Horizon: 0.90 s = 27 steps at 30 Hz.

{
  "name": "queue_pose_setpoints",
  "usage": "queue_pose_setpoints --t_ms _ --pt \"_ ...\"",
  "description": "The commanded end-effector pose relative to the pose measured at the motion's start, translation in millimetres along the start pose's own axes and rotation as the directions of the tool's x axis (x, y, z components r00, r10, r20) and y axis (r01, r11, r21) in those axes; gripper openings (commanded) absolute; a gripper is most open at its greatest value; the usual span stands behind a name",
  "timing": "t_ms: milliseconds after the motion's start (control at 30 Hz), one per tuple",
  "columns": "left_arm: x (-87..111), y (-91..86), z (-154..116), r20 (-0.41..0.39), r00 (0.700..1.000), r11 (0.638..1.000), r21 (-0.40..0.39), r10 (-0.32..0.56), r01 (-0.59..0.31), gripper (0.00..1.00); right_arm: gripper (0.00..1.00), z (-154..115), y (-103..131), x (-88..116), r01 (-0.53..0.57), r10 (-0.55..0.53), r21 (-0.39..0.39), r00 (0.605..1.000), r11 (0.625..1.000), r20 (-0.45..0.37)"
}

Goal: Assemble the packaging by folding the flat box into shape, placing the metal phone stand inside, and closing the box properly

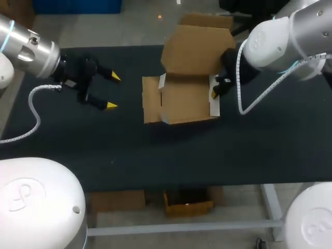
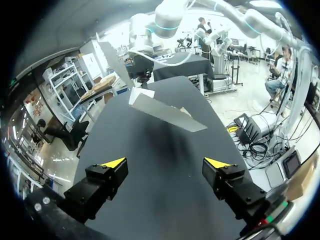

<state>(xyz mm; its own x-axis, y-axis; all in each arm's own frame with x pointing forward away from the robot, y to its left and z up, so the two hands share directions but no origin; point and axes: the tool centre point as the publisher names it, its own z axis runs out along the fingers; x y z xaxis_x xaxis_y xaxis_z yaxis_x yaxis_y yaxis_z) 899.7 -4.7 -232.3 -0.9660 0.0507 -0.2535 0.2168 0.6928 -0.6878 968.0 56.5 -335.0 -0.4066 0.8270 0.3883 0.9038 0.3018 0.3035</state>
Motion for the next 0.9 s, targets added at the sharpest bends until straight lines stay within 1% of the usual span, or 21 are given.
queue_pose_setpoints --t_ms 33,100,600,633,667,733,800,900 --pt "-6.7 2.7 -2.4 -0.007 1.0 1.0 -0.026 -0.01 0.01 1.0 0.0 -1.5 -0.1 8.0 -0.055 0.034 0.172 0.992 0.983 0.123" --pt "-8.2 5.8 -6.5 0.006 1.0 0.999 -0.034 -0.018 0.018 1.0 0.0 -1.5 -0.1 8.0 -0.055 0.034 0.172 0.992 0.983 0.123" --pt "-8.2 5.8 -6.5 0.006 1.0 0.999 -0.034 -0.018 0.018 1.0 0.0 -1.5 -0.1 8.0 -0.055 0.034 0.172 0.992 0.983 0.123" --pt "-8.2 5.8 -6.5 0.006 1.0 0.999 -0.034 -0.018 0.018 1.0 0.0 1.2 4.2 9.7 -0.064 0.04 0.187 0.991 0.98 0.126" --pt "-8.6 6.1 -5.0 0.004 1.0 0.999 -0.034 -0.019 0.019 1.0 0.0 4.0 7.5 11.8 -0.095 0.063 0.212 0.986 0.973 0.152" --pt "-8.6 8.2 -3.6 -0.001 1.0 0.999 -0.031 -0.025 0.024 1.0 0.0 6.1 9.0 15.6 -0.107 0.07 0.239 0.985 0.965 0.158" --pt "-8.4 10.8 -3.3 0.0 0.999 0.999 -0.028 -0.032 0.032 1.0 0.0 7.1 8.8 17.0 -0.137 0.093 0.256 0.98 0.957 0.175" --pt "-9.3 14.1 -2.6 0.002 0.999 0.999 -0.034 -0.037 0.037 1.0 0.0 9.0 6.3 15.2 -0.167 0.121 0.272 0.977 0.948 0.178"
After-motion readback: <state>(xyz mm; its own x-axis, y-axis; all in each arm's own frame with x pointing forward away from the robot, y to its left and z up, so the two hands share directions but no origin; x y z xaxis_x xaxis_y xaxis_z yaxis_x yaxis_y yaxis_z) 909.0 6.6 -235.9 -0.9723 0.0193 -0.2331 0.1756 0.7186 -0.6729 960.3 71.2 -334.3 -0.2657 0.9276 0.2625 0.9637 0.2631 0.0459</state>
